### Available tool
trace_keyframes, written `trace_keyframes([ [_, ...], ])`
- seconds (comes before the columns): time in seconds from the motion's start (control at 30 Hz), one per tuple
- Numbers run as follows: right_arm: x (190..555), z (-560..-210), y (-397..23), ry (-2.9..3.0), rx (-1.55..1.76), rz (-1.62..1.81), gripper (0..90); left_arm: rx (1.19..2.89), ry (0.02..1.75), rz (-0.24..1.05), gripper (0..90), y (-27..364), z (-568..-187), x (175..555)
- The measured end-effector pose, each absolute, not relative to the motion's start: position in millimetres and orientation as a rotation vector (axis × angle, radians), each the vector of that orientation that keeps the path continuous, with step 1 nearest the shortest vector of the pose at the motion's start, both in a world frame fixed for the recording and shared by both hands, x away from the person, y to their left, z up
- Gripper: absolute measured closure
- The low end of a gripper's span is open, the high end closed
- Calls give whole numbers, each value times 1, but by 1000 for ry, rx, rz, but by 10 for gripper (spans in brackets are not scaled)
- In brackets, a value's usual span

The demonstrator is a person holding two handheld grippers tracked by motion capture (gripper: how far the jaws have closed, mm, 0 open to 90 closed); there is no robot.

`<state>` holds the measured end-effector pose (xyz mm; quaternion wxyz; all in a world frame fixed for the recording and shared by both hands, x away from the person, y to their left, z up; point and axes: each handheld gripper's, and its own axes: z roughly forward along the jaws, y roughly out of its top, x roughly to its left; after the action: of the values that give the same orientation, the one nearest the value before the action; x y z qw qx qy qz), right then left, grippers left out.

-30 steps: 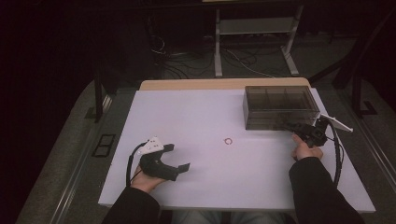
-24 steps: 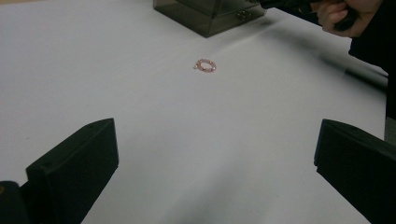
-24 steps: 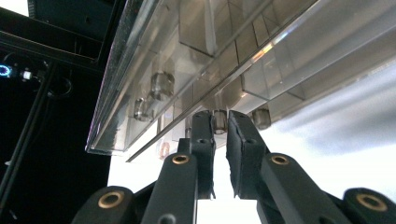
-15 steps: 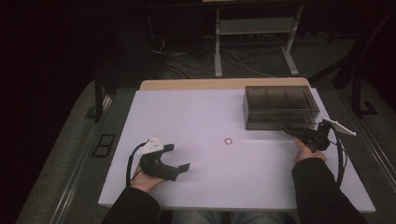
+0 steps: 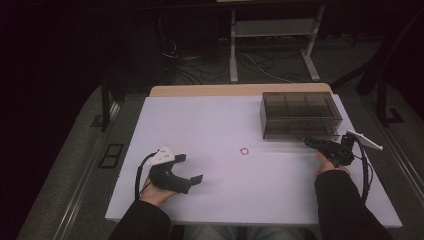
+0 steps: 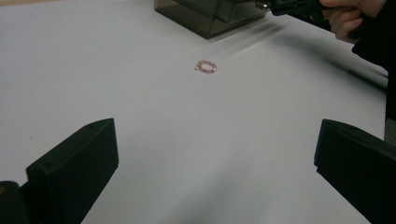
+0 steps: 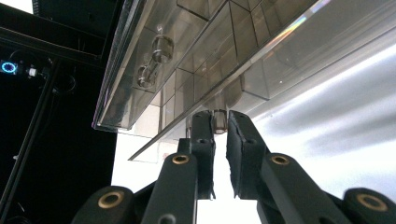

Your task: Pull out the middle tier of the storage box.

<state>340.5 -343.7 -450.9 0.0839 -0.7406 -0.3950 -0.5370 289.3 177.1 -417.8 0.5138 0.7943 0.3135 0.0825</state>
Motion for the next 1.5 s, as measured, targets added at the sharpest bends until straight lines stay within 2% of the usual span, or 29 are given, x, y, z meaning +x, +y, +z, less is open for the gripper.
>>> trace_keyframes([
  [0.47, 337, -448, -341, -1211, -2231, -1596, 787, 1913, 747, 207, 0, 178, -418, 289],
  [0.8, 332, -447, -336, -1231, -2205, -1607, 650, 1915, 748, 208, 0, 178, -417, 289],
  [1.5, 324, -415, -322, -1742, -2086, -1465, 518, 1892, 773, 234, 0, 182, -417, 288],
])
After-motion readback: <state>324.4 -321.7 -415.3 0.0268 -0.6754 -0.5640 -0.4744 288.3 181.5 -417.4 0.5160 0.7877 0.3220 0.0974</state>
